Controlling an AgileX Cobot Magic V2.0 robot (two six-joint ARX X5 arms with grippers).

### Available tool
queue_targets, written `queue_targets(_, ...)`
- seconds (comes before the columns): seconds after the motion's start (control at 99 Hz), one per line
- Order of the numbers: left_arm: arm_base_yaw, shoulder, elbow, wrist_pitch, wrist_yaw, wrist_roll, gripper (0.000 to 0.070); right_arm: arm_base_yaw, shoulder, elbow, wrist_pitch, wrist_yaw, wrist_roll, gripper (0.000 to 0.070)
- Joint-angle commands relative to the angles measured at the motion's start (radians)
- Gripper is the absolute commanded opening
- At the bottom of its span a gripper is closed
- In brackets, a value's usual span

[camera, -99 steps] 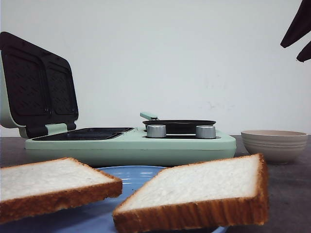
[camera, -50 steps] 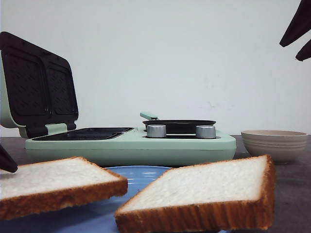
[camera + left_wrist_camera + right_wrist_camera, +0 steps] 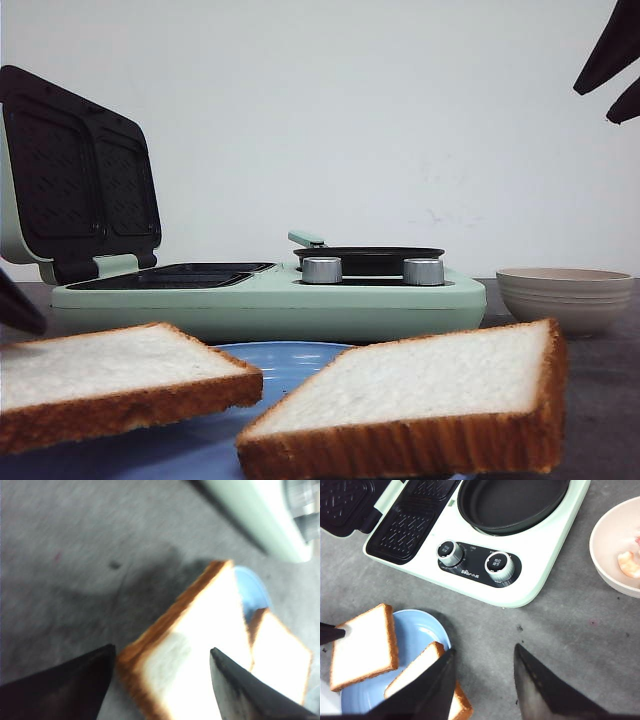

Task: Make breakfast with bread and shrimp
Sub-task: 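Move the left gripper down to the bread slice on the blue plate, then grasp the bread slice edge with the left gripper and lift it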

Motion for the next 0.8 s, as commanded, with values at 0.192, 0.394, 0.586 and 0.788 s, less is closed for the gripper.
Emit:
queue_targets(0.192, -0.006, 0.006, -0.028, 0.029, 0.023, 0.008, 0.0355, 0.003, 0.006, 0.014, 0.014, -0.005, -0.012, 0.0215)
queue_targets(0.394, -0.011, 0.006, -0.032, 0.063, 0.022, 0.007, 0.0352, 0.003, 0.006, 0.014, 0.015, -0.005, -0.012, 0.0215)
queue_targets(0.586, -0.011, 0.007, -0.032, 0.082, 0.022, 0.001, 0.0244, 0.003, 0.006, 0.014, 0.019, -0.005, -0.012, 0.0215)
queue_targets(0.788, -0.011, 0.007, -0.032, 0.084, 0.022, 0.001, 0.0048, 0.003, 0.006, 0.014, 0.022, -0.005, -0.011, 0.0215)
